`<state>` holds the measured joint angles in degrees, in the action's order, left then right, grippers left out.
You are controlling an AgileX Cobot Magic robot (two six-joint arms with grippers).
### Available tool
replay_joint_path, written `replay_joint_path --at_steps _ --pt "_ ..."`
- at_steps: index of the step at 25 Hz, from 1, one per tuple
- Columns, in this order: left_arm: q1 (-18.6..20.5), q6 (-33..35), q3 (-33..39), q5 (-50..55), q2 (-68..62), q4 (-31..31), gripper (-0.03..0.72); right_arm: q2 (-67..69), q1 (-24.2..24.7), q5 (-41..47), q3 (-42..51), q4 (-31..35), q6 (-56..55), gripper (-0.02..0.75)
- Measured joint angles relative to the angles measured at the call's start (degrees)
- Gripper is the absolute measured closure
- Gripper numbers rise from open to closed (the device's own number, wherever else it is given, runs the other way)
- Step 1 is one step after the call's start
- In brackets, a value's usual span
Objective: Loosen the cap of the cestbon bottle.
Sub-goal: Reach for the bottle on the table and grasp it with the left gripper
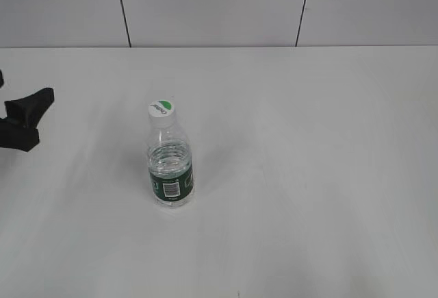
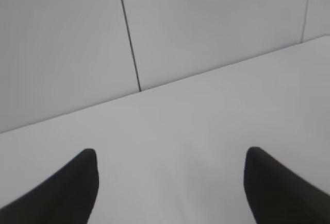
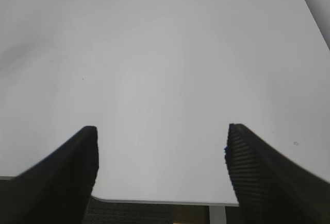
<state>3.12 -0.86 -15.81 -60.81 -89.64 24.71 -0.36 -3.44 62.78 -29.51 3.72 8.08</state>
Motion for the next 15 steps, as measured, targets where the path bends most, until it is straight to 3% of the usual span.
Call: replay_joint_path --at_steps 4,10,15 --pt "0.0 -2.87 -2.12 -1.08 -3.81 6.57 0.16 0.0 0.0 0.0 0.0 0.0 0.0 0.15" --pt "0.0 -6.38 -6.54 -2.0 -10.22 24.34 0.16 0.0 0.0 0.0 0.0 0.0 0.0 0.15" --pt "0.0 -7.43 -7.76 -7.21 -15.06 29.14 0.16 0.0 0.0 0.0 0.0 0.0 0.0 0.15"
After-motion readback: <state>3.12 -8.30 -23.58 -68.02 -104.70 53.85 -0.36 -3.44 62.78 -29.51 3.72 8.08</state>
